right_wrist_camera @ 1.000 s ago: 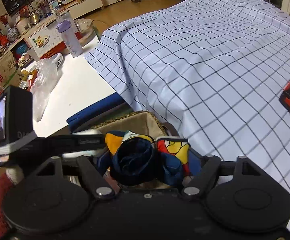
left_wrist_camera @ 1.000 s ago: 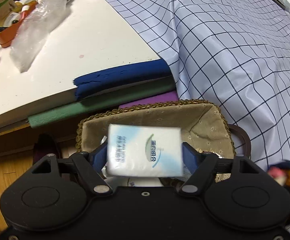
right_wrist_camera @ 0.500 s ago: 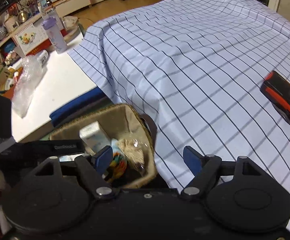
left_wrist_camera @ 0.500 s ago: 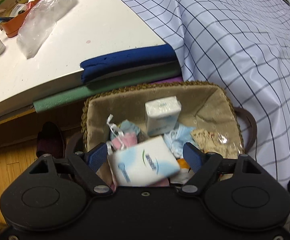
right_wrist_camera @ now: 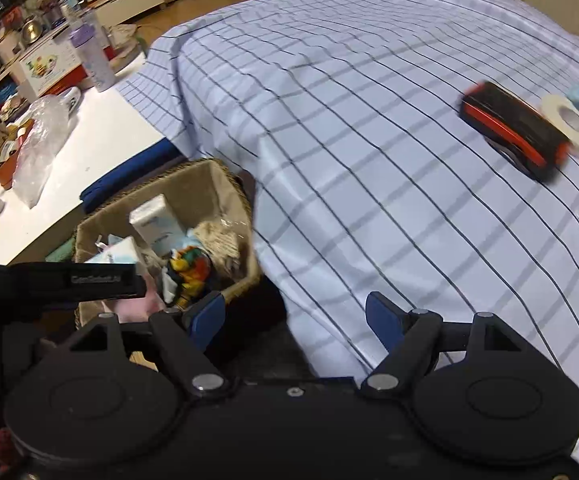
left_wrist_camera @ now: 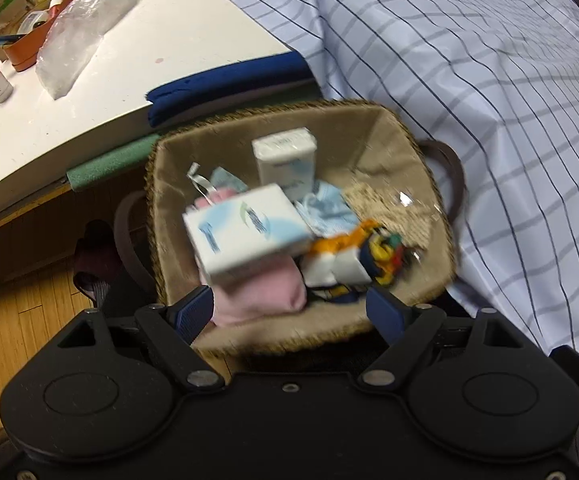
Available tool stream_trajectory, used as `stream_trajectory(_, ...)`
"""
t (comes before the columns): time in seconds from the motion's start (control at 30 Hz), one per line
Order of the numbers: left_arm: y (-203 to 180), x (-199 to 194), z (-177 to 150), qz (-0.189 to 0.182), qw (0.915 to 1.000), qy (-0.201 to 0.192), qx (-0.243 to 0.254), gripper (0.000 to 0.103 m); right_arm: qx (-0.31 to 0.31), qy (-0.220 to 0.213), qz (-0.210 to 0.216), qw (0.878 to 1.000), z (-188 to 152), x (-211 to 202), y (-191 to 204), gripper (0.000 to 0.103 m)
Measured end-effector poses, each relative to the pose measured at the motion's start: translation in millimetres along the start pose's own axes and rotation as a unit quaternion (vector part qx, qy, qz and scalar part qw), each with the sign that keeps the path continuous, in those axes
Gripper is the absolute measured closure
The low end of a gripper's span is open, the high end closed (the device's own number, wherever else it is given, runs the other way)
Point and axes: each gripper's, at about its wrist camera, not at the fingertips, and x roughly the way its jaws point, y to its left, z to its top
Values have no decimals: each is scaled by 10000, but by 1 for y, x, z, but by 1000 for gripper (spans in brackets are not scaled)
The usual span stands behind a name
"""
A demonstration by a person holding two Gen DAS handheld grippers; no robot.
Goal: Organize soft objects
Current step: 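Withdraw both tools from the basket back toward the pile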
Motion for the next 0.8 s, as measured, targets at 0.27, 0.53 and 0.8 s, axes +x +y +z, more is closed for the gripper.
stream_trajectory(0.27, -41, -17, -27, -183, 9986, 56, 487, 23, 501, 1, -198, 9985, -34, -25, -58, 26)
stream_trajectory(0.53, -89, -33, -48, -374, 9935, 38, 1073, 22, 1227, -162, -467, 9912, -58, -51, -125, 26)
stream_trajectory(0.8, -139, -43, -57, -435, 9845, -65, 1699, 20, 1905, -514, -743, 9775, -66, -81, -191, 25)
